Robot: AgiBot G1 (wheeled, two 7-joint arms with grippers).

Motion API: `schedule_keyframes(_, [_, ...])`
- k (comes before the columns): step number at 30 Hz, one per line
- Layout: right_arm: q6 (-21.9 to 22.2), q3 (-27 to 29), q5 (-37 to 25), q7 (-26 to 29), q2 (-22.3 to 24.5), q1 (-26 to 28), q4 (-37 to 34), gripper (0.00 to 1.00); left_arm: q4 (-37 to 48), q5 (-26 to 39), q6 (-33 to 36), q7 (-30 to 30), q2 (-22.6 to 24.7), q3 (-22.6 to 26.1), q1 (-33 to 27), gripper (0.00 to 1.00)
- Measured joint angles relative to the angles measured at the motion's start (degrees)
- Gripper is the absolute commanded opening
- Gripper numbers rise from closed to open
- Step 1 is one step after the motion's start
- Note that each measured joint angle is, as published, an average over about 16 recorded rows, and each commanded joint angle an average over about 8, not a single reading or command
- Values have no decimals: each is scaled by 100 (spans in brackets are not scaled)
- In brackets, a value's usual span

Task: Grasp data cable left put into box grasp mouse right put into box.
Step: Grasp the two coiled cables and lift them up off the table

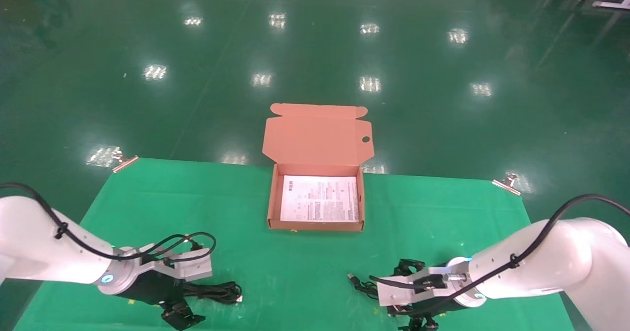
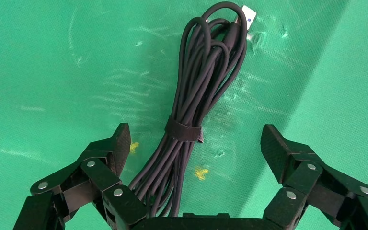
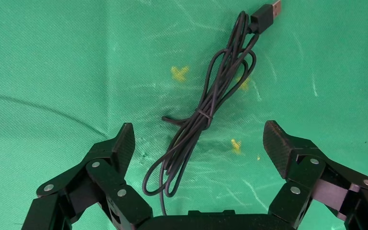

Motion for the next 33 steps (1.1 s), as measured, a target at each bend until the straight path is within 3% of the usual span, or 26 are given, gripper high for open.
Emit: schedule_keyframes(33, [-28, 4, 14, 14, 27, 3, 72, 0, -87, -3, 15, -25, -22, 3, 18, 0])
